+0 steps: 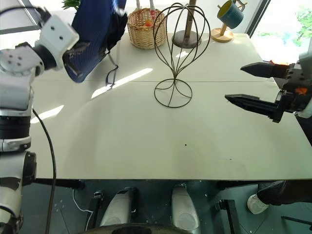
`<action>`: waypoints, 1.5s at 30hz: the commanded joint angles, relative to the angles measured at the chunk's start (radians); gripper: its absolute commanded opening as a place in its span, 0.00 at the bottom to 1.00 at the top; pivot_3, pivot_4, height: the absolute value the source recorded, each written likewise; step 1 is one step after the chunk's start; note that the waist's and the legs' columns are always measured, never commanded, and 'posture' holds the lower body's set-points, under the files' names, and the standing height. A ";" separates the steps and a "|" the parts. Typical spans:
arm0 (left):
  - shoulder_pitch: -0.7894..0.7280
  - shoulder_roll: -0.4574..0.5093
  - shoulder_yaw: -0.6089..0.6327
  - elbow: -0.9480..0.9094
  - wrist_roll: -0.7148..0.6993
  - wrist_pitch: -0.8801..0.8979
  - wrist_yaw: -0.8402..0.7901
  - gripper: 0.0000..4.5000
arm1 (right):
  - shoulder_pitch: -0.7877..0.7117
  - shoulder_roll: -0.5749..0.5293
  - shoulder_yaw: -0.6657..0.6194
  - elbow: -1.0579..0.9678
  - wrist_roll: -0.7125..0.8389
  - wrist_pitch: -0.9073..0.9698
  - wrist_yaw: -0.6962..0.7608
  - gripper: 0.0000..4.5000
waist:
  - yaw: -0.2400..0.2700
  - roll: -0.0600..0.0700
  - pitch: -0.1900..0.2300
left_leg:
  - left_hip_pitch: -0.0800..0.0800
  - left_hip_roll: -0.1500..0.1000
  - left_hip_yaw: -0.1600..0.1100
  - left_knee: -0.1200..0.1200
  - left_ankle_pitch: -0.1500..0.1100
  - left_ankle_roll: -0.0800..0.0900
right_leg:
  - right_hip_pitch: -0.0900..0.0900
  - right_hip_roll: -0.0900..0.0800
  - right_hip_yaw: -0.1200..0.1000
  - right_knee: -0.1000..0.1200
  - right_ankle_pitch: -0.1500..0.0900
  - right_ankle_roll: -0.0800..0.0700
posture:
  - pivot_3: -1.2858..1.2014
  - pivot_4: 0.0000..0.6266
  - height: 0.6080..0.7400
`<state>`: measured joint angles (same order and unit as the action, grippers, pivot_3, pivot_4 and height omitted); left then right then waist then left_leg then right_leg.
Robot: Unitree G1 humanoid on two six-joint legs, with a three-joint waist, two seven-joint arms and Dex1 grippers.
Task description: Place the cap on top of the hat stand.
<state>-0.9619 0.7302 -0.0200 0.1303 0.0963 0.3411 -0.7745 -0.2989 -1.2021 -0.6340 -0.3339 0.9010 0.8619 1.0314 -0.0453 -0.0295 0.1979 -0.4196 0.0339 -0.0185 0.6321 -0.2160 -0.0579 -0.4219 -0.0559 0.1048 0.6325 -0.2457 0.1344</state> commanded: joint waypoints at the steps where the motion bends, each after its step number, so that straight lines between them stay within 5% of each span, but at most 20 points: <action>1: -0.131 -0.010 -0.022 0.068 0.012 -0.106 0.009 0.01 | -0.045 -0.038 -0.062 0.068 -0.026 -0.029 -0.009 1.00 | 0.002 0.000 0.000 | 0.000 0.000 -0.001 0.000 0.000 0.000 | 0.000 0.000 0.000 0.001 0.000 0.000 | 0.52 0.24 1.00; 12: -0.393 -0.101 -0.085 0.233 0.048 -0.361 0.051 0.01 | 0.015 -0.032 -0.192 0.089 -0.058 -0.010 0.000 1.00 | 0.003 0.000 0.000 | -0.004 0.000 -0.002 0.001 0.000 0.000 | -0.003 0.001 0.000 0.000 0.001 0.002 | 0.52 0.24 1.00; 22: -0.457 -0.101 -0.216 0.390 0.240 -0.917 0.161 0.01 | 0.101 -0.016 -0.311 0.073 -0.078 0.020 -0.004 1.00 | 0.004 0.000 0.000 | -0.004 0.000 -0.002 0.002 0.000 0.000 | -0.003 0.001 0.000 0.000 0.001 0.002 | 0.52 0.24 1.00; 30: -0.396 -0.001 -0.243 0.388 0.469 -1.229 0.346 0.01 | 0.192 0.009 -0.411 0.070 -0.101 0.057 -0.002 1.00 | 0.002 0.001 0.000 | -0.004 0.000 -0.001 0.001 0.000 0.000 | -0.003 0.001 0.000 0.000 0.001 0.002 | 0.52 0.24 1.00; 35: -0.343 0.063 -0.275 0.381 0.703 -1.296 0.563 0.01 | 0.212 0.016 -0.417 0.070 -0.108 0.051 -0.005 1.00 | 0.003 0.001 0.000 | -0.004 0.000 -0.001 0.003 0.000 0.000 | -0.003 0.001 0.000 0.001 0.002 0.003 | 0.52 0.24 1.00; 45: -0.208 0.149 -0.333 0.275 0.950 -1.387 0.823 0.01 | 0.220 0.008 -0.396 0.121 -0.153 0.019 -0.001 1.00 | 0.004 0.001 0.000 | -0.004 0.000 -0.001 0.003 0.000 0.000 | -0.003 0.001 0.000 0.001 0.002 0.003 | 0.52 0.24 1.00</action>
<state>-1.1501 0.8583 -0.3615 0.4597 0.9995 -1.0316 -0.0185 -0.0739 -1.1850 -0.9999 -0.2115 0.7569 0.9058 1.0290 -0.0416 -0.0283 0.1977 -0.4241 0.0337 -0.0196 0.6356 -0.2156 -0.0583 -0.4246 -0.0553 0.1048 0.6334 -0.2438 0.1377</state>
